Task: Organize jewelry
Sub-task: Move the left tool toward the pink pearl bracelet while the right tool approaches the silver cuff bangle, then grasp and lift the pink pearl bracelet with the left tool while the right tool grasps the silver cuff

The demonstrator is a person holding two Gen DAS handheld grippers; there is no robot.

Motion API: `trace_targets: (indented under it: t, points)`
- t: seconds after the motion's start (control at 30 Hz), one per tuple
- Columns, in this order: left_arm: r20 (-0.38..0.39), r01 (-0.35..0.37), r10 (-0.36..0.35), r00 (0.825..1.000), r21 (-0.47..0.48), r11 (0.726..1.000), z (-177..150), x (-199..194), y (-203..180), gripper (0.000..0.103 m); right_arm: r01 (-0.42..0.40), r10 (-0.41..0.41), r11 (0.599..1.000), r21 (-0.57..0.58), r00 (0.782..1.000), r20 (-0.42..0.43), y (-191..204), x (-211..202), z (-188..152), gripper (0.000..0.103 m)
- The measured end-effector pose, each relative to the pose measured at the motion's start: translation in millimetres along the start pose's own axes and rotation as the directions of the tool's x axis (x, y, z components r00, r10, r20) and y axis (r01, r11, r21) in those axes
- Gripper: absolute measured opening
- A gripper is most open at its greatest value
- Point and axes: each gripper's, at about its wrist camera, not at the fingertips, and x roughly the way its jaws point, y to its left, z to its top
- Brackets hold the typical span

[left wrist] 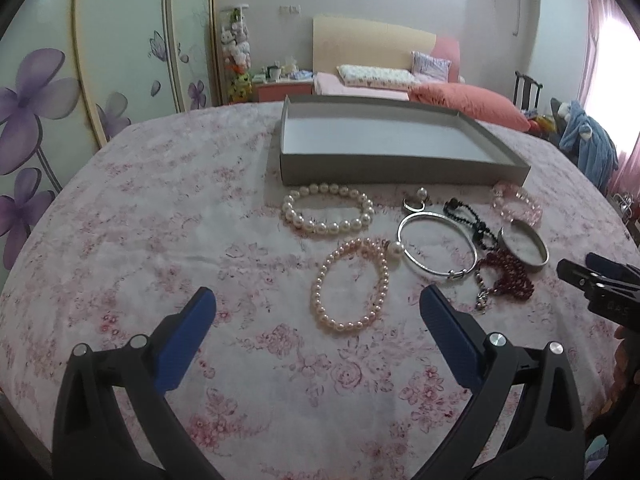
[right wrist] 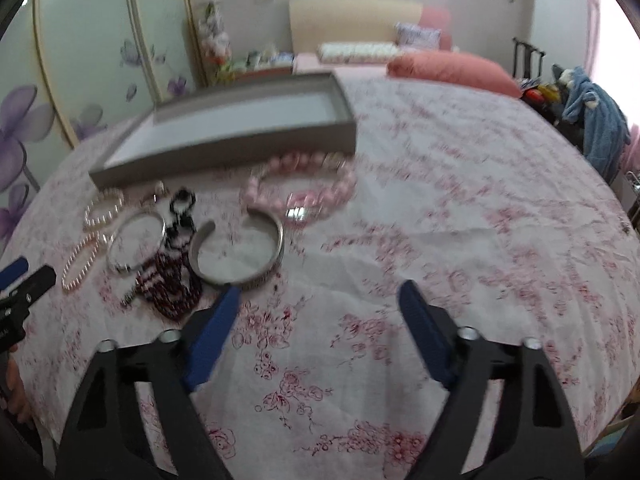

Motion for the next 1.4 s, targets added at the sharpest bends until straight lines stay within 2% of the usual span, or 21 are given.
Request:
trace_targets:
  t: [0.13, 0.4, 0.67, 0.7, 0.73, 0.87, 1.0, 1.1, 1.17, 1.3, 1.4]
  points:
    - [-0.034, 0.007, -0.006, 0.999, 0.008, 1.000, -1, 9, -1, 0.099, 0.000, -0.002, 0.998, -0.063, 0.999, -0.032, 12, 9, 2, 0.070]
    - [-0.074, 0.008, -0.006, 0.997, 0.023, 1.000, 0, 19, -1, 0.099, -0.060, 0.050, 0.989, -0.138, 0.996, -0.071, 39, 20, 16, 0.070]
    - [-0.130, 0.008, -0.006, 0.992, 0.018, 1.000, 6, 32, -2, 0.099, -0.054, 0.045, 0.989, -0.139, 0.997, -0.068, 45, 26, 26, 0.075]
    - [-0.136, 0.007, -0.004, 0.991, 0.018, 1.000, 6, 33, -3, 0.099, -0.058, 0.049, 0.989, -0.140, 0.997, -0.062, 44, 27, 26, 0.074]
    - [-0.143, 0.006, -0.003, 0.990, 0.017, 1.000, 7, 35, -3, 0.099, -0.063, 0.055, 0.988, -0.141, 0.997, -0.057, 44, 26, 25, 0.067]
    - [-0.172, 0.007, -0.007, 0.985, -0.001, 1.000, 12, 40, 1, 0.098, -0.067, 0.060, 0.987, -0.148, 0.997, -0.050, 41, 25, 25, 0.067]
    - [-0.148, 0.008, -0.010, 0.989, -0.012, 1.000, 19, 35, 8, 0.095, -0.060, 0.054, 0.990, -0.126, 0.997, -0.046, 30, 22, 23, 0.067]
    - [-0.141, 0.001, -0.002, 0.990, -0.013, 1.000, 22, 35, 13, 0.085, -0.049, 0.044, 0.991, -0.123, 0.998, -0.044, 27, 23, 23, 0.067]
    - [-0.154, 0.003, -0.004, 0.988, -0.004, 1.000, 25, 41, 14, 0.073, -0.047, 0.041, 0.991, -0.124, 0.998, -0.044, 27, 23, 23, 0.067]
    - [-0.165, -0.006, 0.013, 0.986, 0.043, 0.999, 24, 48, 7, 0.063, -0.042, 0.036, 0.991, -0.125, 0.998, -0.044, 28, 24, 23, 0.067]
    - [-0.163, 0.010, -0.002, 0.987, 0.048, 0.999, 28, 50, 3, 0.051, -0.039, 0.034, 0.992, -0.123, 0.998, -0.045, 28, 24, 23, 0.068]
